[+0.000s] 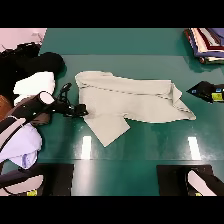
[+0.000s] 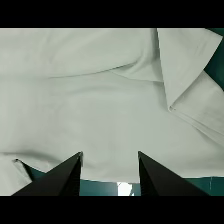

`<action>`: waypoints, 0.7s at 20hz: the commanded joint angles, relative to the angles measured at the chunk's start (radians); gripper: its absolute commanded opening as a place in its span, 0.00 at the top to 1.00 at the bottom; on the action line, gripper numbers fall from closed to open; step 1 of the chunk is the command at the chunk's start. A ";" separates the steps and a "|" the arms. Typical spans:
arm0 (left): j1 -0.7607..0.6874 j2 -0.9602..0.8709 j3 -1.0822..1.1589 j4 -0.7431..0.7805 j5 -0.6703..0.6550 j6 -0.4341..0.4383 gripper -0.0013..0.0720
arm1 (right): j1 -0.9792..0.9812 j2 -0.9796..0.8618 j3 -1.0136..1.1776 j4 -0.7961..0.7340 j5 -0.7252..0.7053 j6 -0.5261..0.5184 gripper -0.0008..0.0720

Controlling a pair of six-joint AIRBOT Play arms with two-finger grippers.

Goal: Fold the shirts.

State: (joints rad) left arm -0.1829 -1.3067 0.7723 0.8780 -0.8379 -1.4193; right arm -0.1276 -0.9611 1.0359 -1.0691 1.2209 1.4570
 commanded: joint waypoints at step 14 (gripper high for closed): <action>0.035 0.003 0.232 0.005 -0.090 0.013 0.95 | -0.411 -0.145 -0.345 -0.014 -0.073 -0.136 0.27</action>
State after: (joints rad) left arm -0.1497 -1.3037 0.9916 0.8810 -0.9264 -1.4078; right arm -0.5220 -1.0401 0.7223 -1.1645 1.2209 1.3495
